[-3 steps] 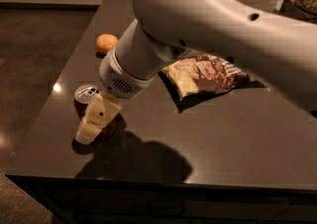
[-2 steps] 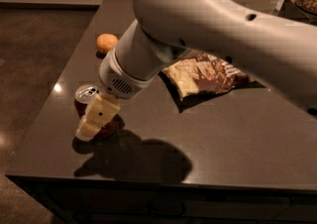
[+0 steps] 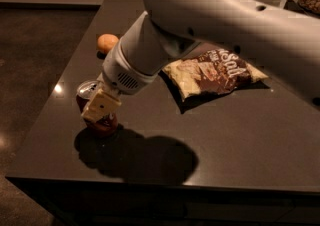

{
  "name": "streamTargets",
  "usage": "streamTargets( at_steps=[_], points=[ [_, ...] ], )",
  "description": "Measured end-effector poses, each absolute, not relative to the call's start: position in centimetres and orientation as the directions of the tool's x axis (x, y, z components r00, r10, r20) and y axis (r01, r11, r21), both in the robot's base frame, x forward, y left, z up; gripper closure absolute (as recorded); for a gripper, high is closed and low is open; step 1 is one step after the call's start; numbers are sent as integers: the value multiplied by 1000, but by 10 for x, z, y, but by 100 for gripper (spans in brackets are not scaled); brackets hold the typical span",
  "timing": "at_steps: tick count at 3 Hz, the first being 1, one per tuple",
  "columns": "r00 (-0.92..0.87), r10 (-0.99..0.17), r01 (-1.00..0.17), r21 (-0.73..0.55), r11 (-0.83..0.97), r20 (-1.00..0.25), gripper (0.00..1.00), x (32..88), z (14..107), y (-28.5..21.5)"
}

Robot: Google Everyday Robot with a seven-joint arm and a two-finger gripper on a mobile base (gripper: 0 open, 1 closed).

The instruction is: Pick coke can

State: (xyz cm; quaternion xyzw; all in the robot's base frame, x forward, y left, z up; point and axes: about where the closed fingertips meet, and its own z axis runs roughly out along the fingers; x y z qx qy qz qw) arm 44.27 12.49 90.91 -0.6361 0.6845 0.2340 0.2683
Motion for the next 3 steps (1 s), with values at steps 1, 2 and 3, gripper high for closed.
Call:
streamTargets(
  at_steps=[1, 2, 3],
  points=[
    [-38, -731, -999, -2, 54, -682, 82, 450, 921, 116],
    [-28, -717, -1000, 12, 27, -697, 100, 459, 934, 106],
    [-10, -685, -1000, 1, 13, -729, 100, 469, 966, 77]
  ],
)
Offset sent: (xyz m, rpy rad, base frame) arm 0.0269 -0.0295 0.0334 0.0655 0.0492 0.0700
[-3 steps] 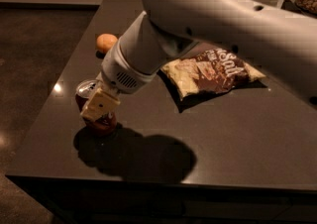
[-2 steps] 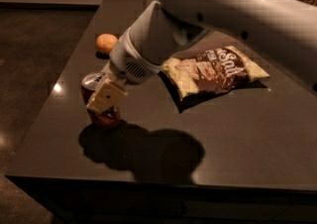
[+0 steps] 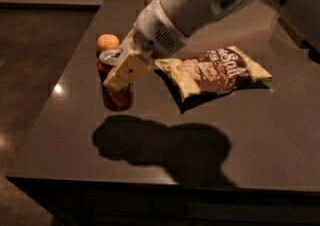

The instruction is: Pick coke can

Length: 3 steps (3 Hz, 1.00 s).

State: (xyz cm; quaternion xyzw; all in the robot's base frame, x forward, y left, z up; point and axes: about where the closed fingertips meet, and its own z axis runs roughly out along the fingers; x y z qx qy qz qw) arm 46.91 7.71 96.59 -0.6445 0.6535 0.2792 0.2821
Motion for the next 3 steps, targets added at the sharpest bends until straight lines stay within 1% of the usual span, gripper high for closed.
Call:
streamTargets(
  at_steps=[2, 3],
  points=[
    [47, -626, -999, -48, -15, -778, 100, 474, 1014, 42],
    [52, -622, -998, -53, -17, -781, 100, 474, 1018, 42]
  ],
)
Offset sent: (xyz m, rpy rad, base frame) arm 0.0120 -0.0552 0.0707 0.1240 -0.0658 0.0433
